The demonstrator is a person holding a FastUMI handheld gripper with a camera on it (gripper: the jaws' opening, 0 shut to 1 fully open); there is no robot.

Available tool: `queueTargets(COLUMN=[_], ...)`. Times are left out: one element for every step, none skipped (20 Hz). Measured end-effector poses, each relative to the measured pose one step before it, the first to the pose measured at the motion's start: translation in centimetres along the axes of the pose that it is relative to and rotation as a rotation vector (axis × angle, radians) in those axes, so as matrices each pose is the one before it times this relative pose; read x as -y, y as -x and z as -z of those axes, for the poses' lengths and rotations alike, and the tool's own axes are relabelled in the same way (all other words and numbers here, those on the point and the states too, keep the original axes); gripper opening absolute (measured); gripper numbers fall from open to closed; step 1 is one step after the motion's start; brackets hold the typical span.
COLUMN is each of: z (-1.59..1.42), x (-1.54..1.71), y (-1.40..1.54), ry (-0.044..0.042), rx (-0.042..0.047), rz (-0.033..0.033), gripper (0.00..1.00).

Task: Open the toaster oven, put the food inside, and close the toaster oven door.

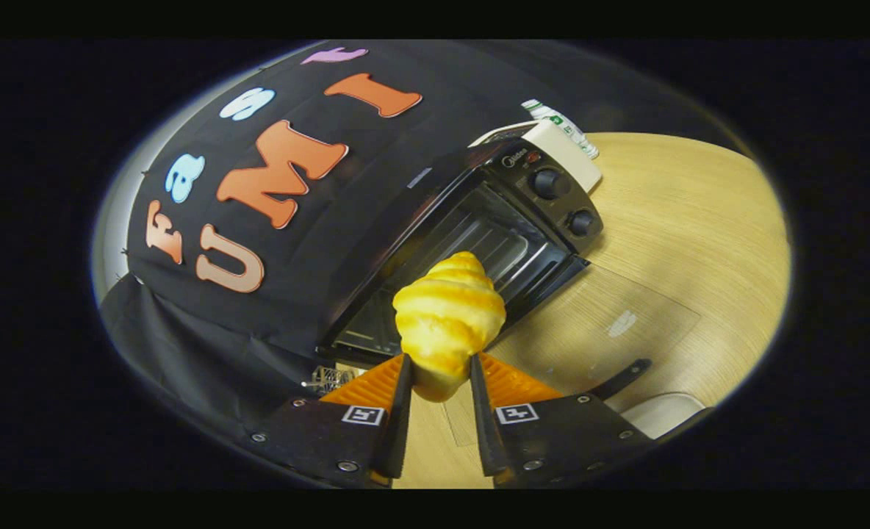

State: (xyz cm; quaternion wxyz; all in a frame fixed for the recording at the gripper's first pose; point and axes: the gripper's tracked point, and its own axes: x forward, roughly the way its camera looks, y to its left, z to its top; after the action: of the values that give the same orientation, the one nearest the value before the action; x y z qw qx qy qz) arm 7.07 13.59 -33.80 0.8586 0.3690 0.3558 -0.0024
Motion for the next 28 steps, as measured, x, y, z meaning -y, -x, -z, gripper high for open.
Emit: queueTargets(z=[-0.202, 0.027, 0.017, -0.020, -0.089, -0.090, -0.217, -0.244, -0.241, -0.157, -0.102, -0.129, -0.054, 0.158, -0.013, -0.133, 0.082, -0.003, 0.052, 0.062, 0.154, 0.325, 0.442, -0.094, 0.031, 0.096, 0.208, 0.053], x=[-0.193, -0.193, -0.157, -0.148, -0.220, -0.212, -0.230, -0.175, -0.186, -0.238, -0.152, -0.113, -0.022, 0.028, -0.016, -0.052, -0.087, 0.031, 0.017, -0.020, -0.013, 0.101, 0.120, 0.190, -0.004, -0.072, 0.004, -0.091], y=[-0.928, -0.747, -0.700, -0.704, -0.753, -0.661, -0.693, -0.485, -0.643, -0.525, -0.514, -0.422, -0.512, -0.278, -0.406, -0.203, -0.676, -0.155, -0.298, -0.136, 0.103, -0.492, -0.822, 0.917, 0.412, 0.491, 0.618, 0.600], ry=[-0.00805, -0.00934, -0.01103, -0.01019, -0.00943, -0.00894, -0.00882, -0.01039, -0.01373, -0.01390, -0.01245, -0.01142, -0.01139, -0.01126, -0.01500, -0.00980, -0.00778, -0.00745, -0.00825, -0.00929, -0.01855, -0.01409, -0.00172, 0.00841, 0.00870, 0.01463, 0.01709, 0.01249], rx=[0.00215, -0.00267, -0.00347, -0.00014, 0.00190, 0.00400, 0.00753, 0.00704, 0.00617, 0.00409, 0.00167, 0.00010, -0.00261, -0.00436, -0.00616, -0.00463, -0.00403, -0.00211, -0.00202, 0.00100, -0.00515, -0.01299, -0.00672, 0.00479, 0.00838, 0.00160, 0.00264, 0.00343], rz=[-0.00224, -0.00258, -0.00350, -0.00329, -0.00489, -0.00529, -0.00781, -0.00685, -0.00900, -0.00916, -0.00702, -0.00686, -0.00554, -0.00618, -0.00586, -0.00772, -0.00730, -0.00334, -0.00178, -0.00336, 0.00171, 0.00334, 0.00105, 0.01075, 0.00114, 0.00037, 0.00351, -0.00379], gripper=[0.41, 0.41, 0.41, 0.41, 0.41, 0.41, 0.41, 0.41, 0.41, 0.41, 0.41, 0.41, 0.41, 0.41, 0.41, 0.42, 0.42, 0.43, 0.43, 0.46, 0.48, 0.53, 0.57, 0.62, 0.65, 0.72, 0.76, 0.84])
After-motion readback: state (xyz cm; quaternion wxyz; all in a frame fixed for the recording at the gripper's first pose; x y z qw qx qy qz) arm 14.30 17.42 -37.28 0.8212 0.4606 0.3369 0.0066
